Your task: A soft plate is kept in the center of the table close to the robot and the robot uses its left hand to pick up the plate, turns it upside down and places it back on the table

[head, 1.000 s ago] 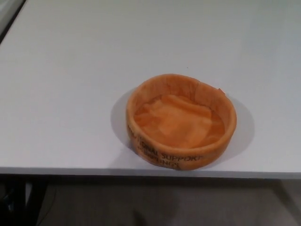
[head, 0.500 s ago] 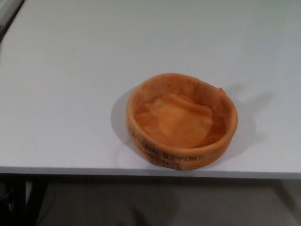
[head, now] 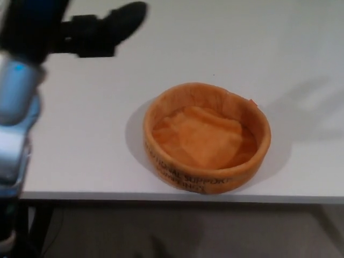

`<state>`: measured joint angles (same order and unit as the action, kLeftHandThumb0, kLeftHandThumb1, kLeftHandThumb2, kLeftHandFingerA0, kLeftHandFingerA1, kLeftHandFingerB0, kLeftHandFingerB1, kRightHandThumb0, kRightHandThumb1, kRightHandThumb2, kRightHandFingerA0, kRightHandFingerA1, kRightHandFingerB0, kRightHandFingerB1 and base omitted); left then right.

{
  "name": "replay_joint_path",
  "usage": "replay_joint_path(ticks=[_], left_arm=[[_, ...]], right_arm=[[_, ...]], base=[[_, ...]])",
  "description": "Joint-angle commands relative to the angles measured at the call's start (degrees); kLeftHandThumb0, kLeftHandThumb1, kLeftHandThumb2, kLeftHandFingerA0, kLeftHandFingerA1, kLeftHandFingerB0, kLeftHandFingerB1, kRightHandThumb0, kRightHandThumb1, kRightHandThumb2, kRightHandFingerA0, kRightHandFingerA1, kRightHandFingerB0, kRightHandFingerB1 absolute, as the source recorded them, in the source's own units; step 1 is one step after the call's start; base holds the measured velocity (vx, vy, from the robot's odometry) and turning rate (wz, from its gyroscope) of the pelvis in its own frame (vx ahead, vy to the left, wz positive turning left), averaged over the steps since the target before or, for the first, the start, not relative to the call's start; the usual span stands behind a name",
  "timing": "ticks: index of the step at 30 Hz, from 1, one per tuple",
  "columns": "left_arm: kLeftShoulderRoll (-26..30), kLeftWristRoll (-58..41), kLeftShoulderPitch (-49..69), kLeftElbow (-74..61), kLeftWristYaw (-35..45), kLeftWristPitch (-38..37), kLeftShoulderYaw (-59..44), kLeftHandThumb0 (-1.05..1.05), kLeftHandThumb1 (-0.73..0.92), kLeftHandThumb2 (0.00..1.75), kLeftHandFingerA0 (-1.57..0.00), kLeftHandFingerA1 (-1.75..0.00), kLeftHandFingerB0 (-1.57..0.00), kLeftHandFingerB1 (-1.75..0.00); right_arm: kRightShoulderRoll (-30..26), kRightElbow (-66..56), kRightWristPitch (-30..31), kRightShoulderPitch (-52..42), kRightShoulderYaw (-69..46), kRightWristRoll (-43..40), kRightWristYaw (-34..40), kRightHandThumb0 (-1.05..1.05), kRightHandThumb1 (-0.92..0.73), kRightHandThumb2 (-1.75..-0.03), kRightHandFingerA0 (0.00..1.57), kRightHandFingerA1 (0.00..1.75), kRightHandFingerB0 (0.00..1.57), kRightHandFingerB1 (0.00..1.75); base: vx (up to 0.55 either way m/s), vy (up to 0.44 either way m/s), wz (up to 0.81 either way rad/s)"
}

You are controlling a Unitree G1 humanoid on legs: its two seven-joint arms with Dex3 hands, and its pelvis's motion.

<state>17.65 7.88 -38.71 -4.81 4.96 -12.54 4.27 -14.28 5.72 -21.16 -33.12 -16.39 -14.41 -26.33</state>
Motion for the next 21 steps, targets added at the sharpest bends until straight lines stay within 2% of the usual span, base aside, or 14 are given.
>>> replay_joint_path(ticks=[1,7,10,15,16,17,18,21], left_arm=[[-1.73,11.00,-5.00,8.96,-2.69,0.00,6.33,-0.95,0.90,0.68,-0.27,-0.39,-0.27,-0.29],[-3.76,14.08,-7.37,15.59,1.10,3.30,13.73,-0.95,0.88,0.67,-0.25,-0.38,-0.26,-0.29],[-3.78,16.49,-7.80,18.36,1.30,3.41,16.59,-0.96,0.86,0.67,-0.26,-0.38,-0.26,-0.29],[-4.91,20.65,-7.32,23.40,-0.12,4.23,21.11,-0.99,0.81,0.66,-0.27,-0.39,-0.27,-0.29],[-4.95,21.41,-7.27,23.86,0.72,5.75,21.86,-0.95,0.61,1.06,-0.22,-0.48,-0.16,-0.39],[-4.97,21.73,-7.31,24.07,1.04,6.36,22.15,-0.95,0.61,1.06,-0.22,-0.48,-0.16,-0.39],[-5.00,22.27,-7.27,24.63,3.70,9.21,23.31,-1.00,0.81,0.65,-0.23,-0.36,-0.23,-0.28],[-4.78,23.60,-7.23,25.76,5.10,10.58,24.81,-0.98,0.80,0.65,-0.24,-0.37,-0.24,-0.28]], right_arm=[[-0.16,-0.65,-0.19,-0.05,-0.72,-1.06,-0.08,-0.75,-0.85,-0.67,0.34,0.39,0.28,0.30],[-0.72,-0.69,0.53,0.25,-1.10,-1.15,-0.17,-0.76,-0.85,-0.67,0.33,0.37,0.27,0.29],[-0.69,-0.45,-0.79,0.32,-1.08,-0.95,-0.56,-0.75,-0.86,-0.67,0.33,0.38,0.27,0.30],[-0.98,-0.88,0.75,0.65,-1.30,-0.91,0.00,-0.77,-0.85,-0.67,0.34,0.37,0.27,0.29],[-0.91,-0.92,0.78,0.84,-1.34,-0.98,0.09,-0.76,-0.85,-0.67,0.34,0.37,0.27,0.29],[-0.86,-0.94,0.79,0.91,-1.36,-1.01,0.11,-0.76,-0.85,-0.67,0.34,0.37,0.27,0.29],[-0.85,-1.06,0.82,0.93,-1.36,-1.24,-0.08,-0.76,-0.85,-0.67,0.34,0.36,0.28,0.30],[-0.70,-1.87,1.69,0.94,-1.30,-1.32,0.33,-0.75,-0.85,-0.67,0.35,0.36,0.28,0.30]], base=[[0.00,0.000,0.00],[0.00,0.000,0.00],[0.00,0.000,0.00],[0.00,0.000,0.00],[0.00,0.000,0.00],[0.00,0.000,0.00],[0.00,0.000,0.00],[0.00,0.000,0.00]])
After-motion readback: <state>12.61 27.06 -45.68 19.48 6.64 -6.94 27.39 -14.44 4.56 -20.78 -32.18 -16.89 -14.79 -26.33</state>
